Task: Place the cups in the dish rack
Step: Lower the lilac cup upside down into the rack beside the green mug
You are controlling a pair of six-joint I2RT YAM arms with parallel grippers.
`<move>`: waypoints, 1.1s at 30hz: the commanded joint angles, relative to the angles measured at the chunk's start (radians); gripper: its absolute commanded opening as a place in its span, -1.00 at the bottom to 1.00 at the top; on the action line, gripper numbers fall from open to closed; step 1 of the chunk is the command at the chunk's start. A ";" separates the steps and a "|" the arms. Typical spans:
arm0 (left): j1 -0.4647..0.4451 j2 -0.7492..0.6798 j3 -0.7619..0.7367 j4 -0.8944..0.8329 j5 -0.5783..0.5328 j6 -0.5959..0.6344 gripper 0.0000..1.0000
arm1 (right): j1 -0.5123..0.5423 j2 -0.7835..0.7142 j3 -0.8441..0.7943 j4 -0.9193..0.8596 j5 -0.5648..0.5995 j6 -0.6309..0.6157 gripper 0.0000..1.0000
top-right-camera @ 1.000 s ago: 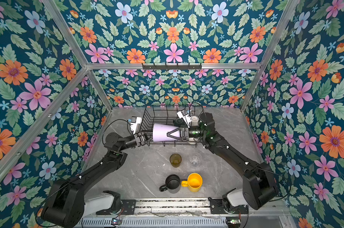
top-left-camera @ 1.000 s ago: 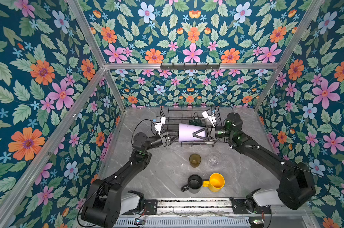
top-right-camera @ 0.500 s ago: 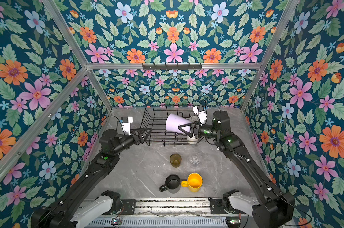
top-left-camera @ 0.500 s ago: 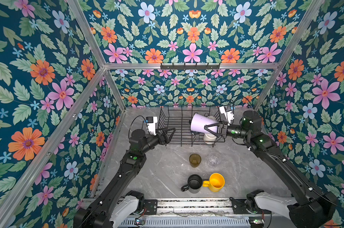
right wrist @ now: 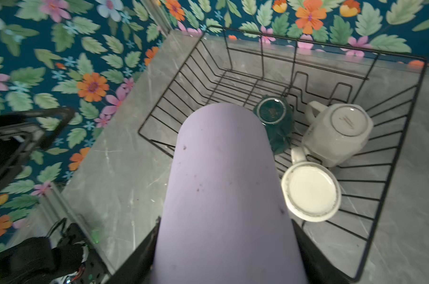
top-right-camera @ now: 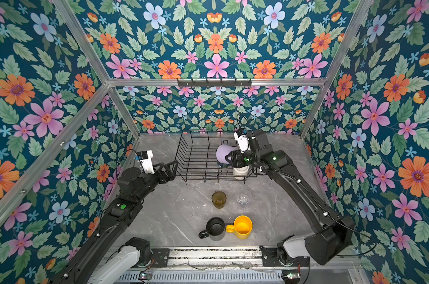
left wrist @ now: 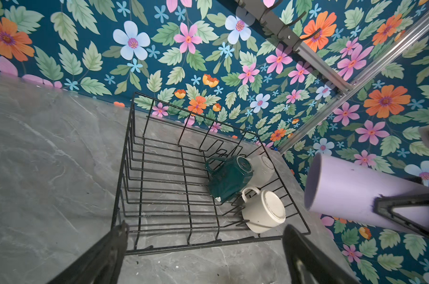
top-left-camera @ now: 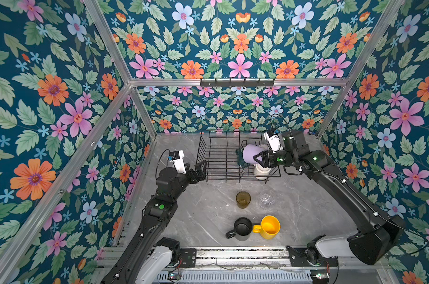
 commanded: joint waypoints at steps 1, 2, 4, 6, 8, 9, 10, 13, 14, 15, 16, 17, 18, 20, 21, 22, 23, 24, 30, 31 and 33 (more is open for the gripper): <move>0.002 -0.012 -0.002 -0.010 -0.033 0.013 0.99 | 0.017 0.053 0.058 -0.113 0.111 -0.064 -1.00; 0.001 -0.015 -0.002 -0.012 -0.040 0.013 0.99 | 0.020 0.073 0.078 -0.132 0.121 -0.071 -1.00; 0.001 -0.017 -0.002 -0.015 -0.044 0.012 0.99 | 0.027 0.113 0.121 -0.174 0.134 -0.086 -1.00; 0.001 -0.017 -0.003 -0.014 -0.042 0.011 0.99 | 0.041 0.149 0.154 -0.204 0.154 -0.108 -1.00; 0.001 -0.014 -0.003 -0.013 -0.046 0.011 0.99 | 0.055 0.189 0.186 -0.234 0.181 -0.124 -1.00; 0.001 -0.014 -0.002 -0.016 -0.048 0.011 0.99 | 0.058 0.208 0.202 -0.250 0.190 -0.128 -1.00; 0.001 -0.014 -0.002 -0.018 -0.048 0.010 0.99 | 0.063 0.228 0.223 -0.267 0.200 -0.132 -1.00; 0.001 -0.017 -0.007 -0.018 -0.052 0.011 0.99 | 0.078 0.299 0.264 -0.290 0.237 -0.153 -1.00; 0.001 -0.018 -0.008 -0.020 -0.056 0.011 0.99 | 0.083 0.319 0.277 -0.300 0.246 -0.158 -1.00; 0.002 -0.019 -0.009 -0.022 -0.058 0.011 0.99 | 0.086 0.334 0.291 -0.309 0.249 -0.160 -1.00; 0.002 -0.020 -0.005 -0.024 -0.059 0.012 0.99 | 0.089 0.355 0.307 -0.320 0.254 -0.163 -1.00; 0.002 -0.022 -0.005 -0.027 -0.059 0.011 0.99 | 0.091 0.372 0.320 -0.329 0.258 -0.167 -1.00; 0.001 -0.024 -0.005 -0.029 -0.060 0.011 0.99 | 0.093 0.386 0.330 -0.334 0.260 -0.170 -1.00; 0.001 -0.029 -0.005 -0.032 -0.068 0.016 0.99 | 0.095 0.417 0.351 -0.341 0.267 -0.175 -1.00; 0.001 -0.030 -0.005 -0.035 -0.074 0.018 0.99 | 0.097 0.430 0.363 -0.347 0.272 -0.177 -1.00; 0.001 -0.032 -0.004 -0.038 -0.076 0.019 0.99 | 0.099 0.446 0.379 -0.357 0.273 -0.180 -1.00; 0.001 -0.034 -0.003 -0.040 -0.076 0.019 0.99 | 0.101 0.462 0.392 -0.364 0.276 -0.183 -1.00; 0.002 -0.035 -0.005 -0.040 -0.074 0.019 0.99 | 0.103 0.474 0.404 -0.369 0.277 -0.185 -1.00; 0.002 -0.040 -0.008 -0.049 -0.086 0.021 0.99 | 0.116 0.554 0.468 -0.409 0.297 -0.202 -1.00; 0.001 -0.043 -0.010 -0.050 -0.087 0.022 0.99 | 0.118 0.566 0.478 -0.414 0.299 -0.204 -1.00; 0.002 -0.049 -0.014 -0.051 -0.094 0.025 0.99 | 0.121 0.587 0.495 -0.425 0.297 -0.209 -1.00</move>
